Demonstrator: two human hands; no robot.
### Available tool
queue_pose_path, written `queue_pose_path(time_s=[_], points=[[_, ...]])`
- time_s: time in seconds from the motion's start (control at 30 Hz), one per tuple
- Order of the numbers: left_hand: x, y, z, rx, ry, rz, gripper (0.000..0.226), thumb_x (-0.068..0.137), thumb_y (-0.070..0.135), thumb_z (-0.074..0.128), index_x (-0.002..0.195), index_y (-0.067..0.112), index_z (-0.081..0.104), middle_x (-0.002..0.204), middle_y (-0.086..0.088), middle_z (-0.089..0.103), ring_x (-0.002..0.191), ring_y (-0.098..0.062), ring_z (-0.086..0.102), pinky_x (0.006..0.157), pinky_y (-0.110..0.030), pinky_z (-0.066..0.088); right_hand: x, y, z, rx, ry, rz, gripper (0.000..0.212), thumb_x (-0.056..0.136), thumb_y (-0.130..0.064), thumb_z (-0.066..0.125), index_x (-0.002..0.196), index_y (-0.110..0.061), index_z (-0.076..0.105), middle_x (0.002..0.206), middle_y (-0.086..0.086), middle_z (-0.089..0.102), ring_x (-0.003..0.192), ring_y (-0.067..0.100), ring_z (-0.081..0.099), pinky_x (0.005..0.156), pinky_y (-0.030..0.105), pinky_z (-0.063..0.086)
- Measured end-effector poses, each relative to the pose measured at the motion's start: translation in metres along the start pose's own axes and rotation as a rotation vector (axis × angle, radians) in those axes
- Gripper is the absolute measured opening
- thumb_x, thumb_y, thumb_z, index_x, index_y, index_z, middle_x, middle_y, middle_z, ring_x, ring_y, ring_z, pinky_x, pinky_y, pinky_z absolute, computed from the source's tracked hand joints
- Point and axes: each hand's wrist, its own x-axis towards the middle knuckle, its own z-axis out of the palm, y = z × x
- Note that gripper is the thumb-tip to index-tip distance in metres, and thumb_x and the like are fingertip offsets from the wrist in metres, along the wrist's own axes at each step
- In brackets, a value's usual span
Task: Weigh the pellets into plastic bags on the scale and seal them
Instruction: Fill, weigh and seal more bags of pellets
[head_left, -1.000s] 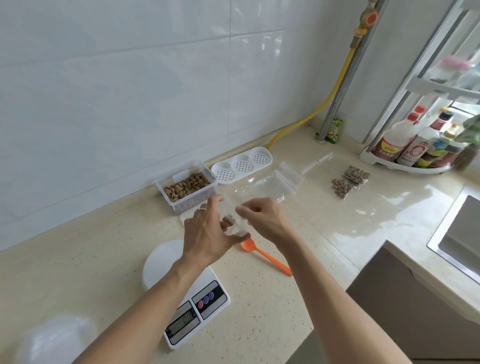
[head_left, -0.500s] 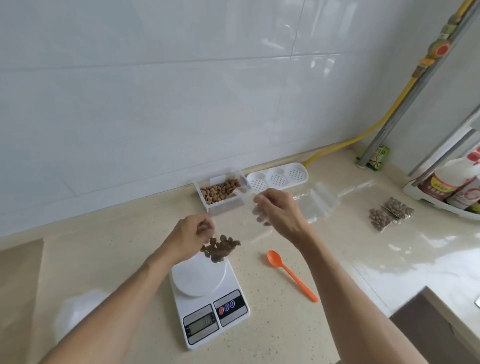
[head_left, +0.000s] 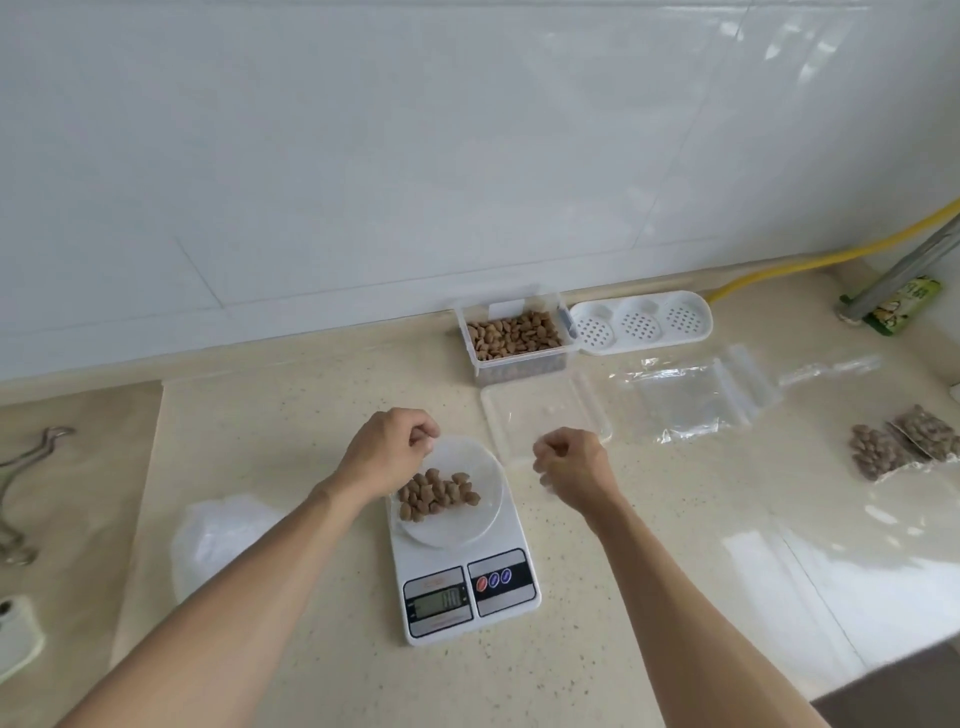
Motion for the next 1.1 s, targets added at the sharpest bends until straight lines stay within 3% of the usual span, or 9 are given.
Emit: queue_pose_path(time_s=[0.1, 0.2, 0.33, 0.43, 0.5, 0.6, 0.7, 1.1], points=[[0.0, -0.007, 0.005, 0.085, 0.068, 0.056, 0.019, 0.092, 0.017, 0.06, 0.11, 0.017, 0.067, 0.103, 0.002, 0.067, 0.098, -0.015, 0.063, 0.084, -0.03, 0.051, 0.006, 0.005, 0.0, -0.021, 0.031, 0.02, 0.018, 0.097, -0.02, 0.058, 0.111, -0.01, 0.062, 0.1, 0.007, 0.069, 0.083, 0.019, 0.066, 0.071, 0.032, 0.056], [-0.007, -0.017, 0.005, 0.22, 0.12, 0.073, 0.037, 0.094, 0.025, 0.057, 0.129, 0.014, 0.056, 0.122, -0.005, 0.059, 0.117, -0.022, 0.052, 0.091, -0.037, 0.048, 0.008, 0.007, -0.002, -0.09, 0.143, -0.012, 0.032, 0.097, -0.021, 0.055, 0.127, -0.01, 0.055, 0.113, 0.005, 0.062, 0.105, 0.023, 0.06, 0.081, 0.03, 0.049], [-0.025, -0.027, 0.007, 0.415, 0.172, 0.144, 0.047, 0.096, 0.032, 0.05, 0.137, 0.01, 0.048, 0.132, -0.014, 0.055, 0.125, -0.031, 0.047, 0.1, -0.043, 0.042, 0.006, 0.0, 0.009, -0.294, 0.226, -0.155, 0.039, 0.097, -0.027, 0.051, 0.133, -0.012, 0.052, 0.136, 0.01, 0.053, 0.126, 0.028, 0.046, 0.102, 0.044, 0.04], [-0.037, -0.037, 0.017, 0.584, 0.185, 0.169, 0.053, 0.099, 0.043, 0.036, 0.142, 0.012, 0.043, 0.142, -0.012, 0.05, 0.14, -0.031, 0.033, 0.114, -0.051, 0.024, -0.004, -0.013, 0.021, -0.501, 0.186, -0.342, 0.047, 0.1, -0.036, 0.045, 0.141, -0.013, 0.045, 0.151, 0.009, 0.04, 0.14, 0.027, 0.032, 0.111, 0.045, 0.03], [-0.046, -0.044, 0.024, 0.649, 0.161, 0.14, 0.062, 0.1, 0.051, 0.021, 0.145, 0.014, 0.039, 0.149, -0.01, 0.042, 0.146, -0.029, 0.021, 0.117, -0.052, 0.011, -0.008, -0.018, 0.027, -0.66, 0.143, -0.437, 0.053, 0.102, -0.043, 0.035, 0.149, -0.016, 0.034, 0.162, 0.007, 0.021, 0.151, 0.026, 0.011, 0.12, 0.045, 0.014], [-0.059, -0.054, 0.035, 0.681, 0.146, 0.094, 0.072, 0.098, 0.059, 0.006, 0.15, 0.016, 0.03, 0.158, -0.008, 0.026, 0.149, -0.028, 0.007, 0.118, -0.052, -0.002, -0.009, -0.021, 0.034, -0.801, 0.09, -0.517, 0.059, 0.103, -0.048, 0.024, 0.155, -0.02, 0.019, 0.166, 0.005, -0.001, 0.152, 0.023, -0.01, 0.121, 0.044, -0.005], [-0.068, -0.06, 0.042, 0.671, 0.15, 0.077, 0.075, 0.097, 0.062, 0.0, 0.151, 0.017, 0.024, 0.16, -0.007, 0.018, 0.149, -0.028, 0.001, 0.117, -0.052, -0.006, -0.008, -0.022, 0.039, -0.886, 0.055, -0.557, 0.061, 0.104, -0.049, 0.019, 0.157, -0.021, 0.01, 0.165, 0.005, -0.009, 0.15, 0.022, -0.018, 0.119, 0.044, -0.013], [-0.071, -0.064, 0.044, 0.662, 0.171, 0.071, 0.073, 0.094, 0.065, -0.004, 0.151, 0.02, 0.006, 0.16, -0.005, 0.002, 0.148, -0.028, -0.009, 0.117, -0.052, -0.009, -0.005, -0.028, 0.052, -0.94, 0.033, -0.567, 0.063, 0.103, -0.05, 0.016, 0.157, -0.02, 0.006, 0.165, 0.004, -0.013, 0.15, 0.023, -0.019, 0.119, 0.047, -0.014]])
